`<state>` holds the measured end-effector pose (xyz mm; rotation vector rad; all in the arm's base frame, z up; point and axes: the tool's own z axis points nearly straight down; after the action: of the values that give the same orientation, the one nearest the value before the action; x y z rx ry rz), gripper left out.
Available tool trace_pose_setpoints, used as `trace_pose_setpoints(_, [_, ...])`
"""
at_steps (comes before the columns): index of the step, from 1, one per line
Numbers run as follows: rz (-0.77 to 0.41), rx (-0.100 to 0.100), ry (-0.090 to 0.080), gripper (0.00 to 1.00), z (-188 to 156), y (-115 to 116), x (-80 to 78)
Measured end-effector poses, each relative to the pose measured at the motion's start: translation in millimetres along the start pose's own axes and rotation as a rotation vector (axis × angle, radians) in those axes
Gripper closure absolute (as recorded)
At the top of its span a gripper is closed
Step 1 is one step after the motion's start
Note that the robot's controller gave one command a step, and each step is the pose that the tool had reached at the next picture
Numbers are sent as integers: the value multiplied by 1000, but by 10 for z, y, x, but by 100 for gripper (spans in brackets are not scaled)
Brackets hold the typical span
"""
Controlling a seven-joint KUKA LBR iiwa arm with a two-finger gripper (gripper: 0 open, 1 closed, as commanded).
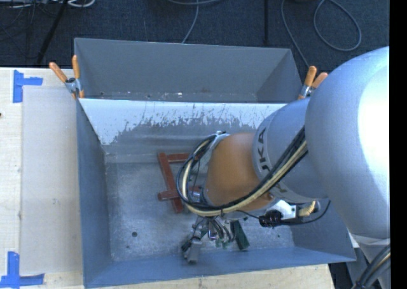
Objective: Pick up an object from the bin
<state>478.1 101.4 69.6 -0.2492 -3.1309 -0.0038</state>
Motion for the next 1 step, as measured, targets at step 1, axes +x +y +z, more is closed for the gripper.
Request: trace_pose_setpoints(1, [-244, 1, -6, 0, -954, 228, -21])
